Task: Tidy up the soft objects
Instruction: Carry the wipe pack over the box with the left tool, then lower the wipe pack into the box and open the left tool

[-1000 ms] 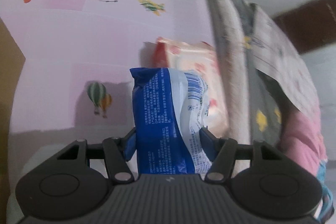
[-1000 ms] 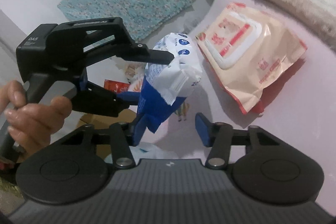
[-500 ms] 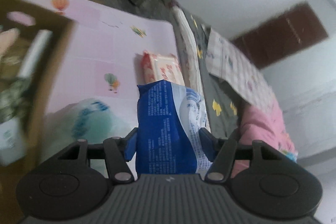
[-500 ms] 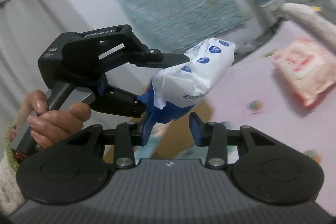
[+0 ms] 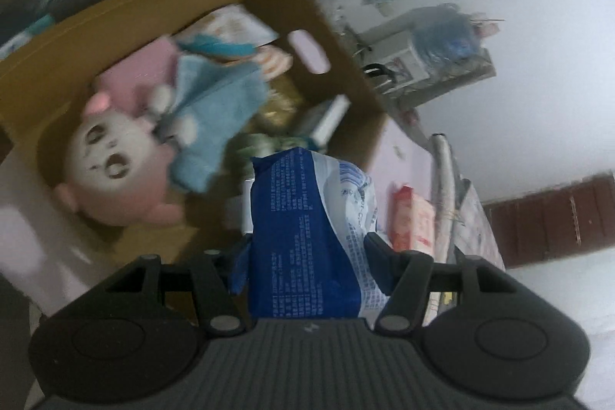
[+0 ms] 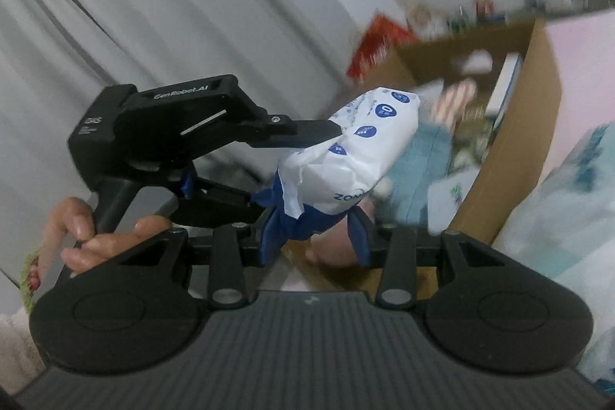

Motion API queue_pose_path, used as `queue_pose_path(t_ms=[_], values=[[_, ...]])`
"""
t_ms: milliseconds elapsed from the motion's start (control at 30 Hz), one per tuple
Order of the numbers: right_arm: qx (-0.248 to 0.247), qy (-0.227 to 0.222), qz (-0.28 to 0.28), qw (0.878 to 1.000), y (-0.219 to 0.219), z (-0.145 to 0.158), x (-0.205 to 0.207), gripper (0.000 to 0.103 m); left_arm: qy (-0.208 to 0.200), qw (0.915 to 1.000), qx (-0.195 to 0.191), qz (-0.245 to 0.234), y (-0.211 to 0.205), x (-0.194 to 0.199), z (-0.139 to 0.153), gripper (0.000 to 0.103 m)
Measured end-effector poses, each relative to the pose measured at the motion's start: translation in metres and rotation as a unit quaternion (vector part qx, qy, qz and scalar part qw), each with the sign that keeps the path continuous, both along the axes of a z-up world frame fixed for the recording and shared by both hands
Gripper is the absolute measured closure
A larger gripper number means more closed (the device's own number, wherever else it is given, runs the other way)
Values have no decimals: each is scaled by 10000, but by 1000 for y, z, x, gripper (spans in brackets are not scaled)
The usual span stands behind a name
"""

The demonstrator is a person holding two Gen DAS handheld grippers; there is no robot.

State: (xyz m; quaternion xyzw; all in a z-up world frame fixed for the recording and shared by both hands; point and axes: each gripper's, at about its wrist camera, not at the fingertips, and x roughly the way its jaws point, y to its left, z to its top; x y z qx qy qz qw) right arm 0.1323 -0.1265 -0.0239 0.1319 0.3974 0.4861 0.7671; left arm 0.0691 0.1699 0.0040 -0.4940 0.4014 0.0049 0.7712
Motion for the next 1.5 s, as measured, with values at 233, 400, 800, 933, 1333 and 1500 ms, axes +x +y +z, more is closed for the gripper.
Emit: queue_pose_path(t_ms=[233,400,800,933,1333,1500], values=[[-293,-306,-442,9981,-17,10,-15,61,372,9992,-30,-109,5,13,-42,42],[-289,-405,-796,9956,-48,14,-14,57,265,9980,452,-347,-5,16,-38,41],[-320,-310,-899,9950,-51,1,-14,50,134,9971,723,-206,-7,-6,-29,27],[-350,-383,-917,9944,-47,3,-12,50,-128,9970,745,-164,-4,-20,-20,26],[-162,-417,-1057,9934,-48,10,-26,50,-1073,9823,1491,-371,-3,-64,11,12],[-269,-449,-1600,9857,-58,-1,-34,44,-1505,9552,2509,-440,-16,-86,25,4]])
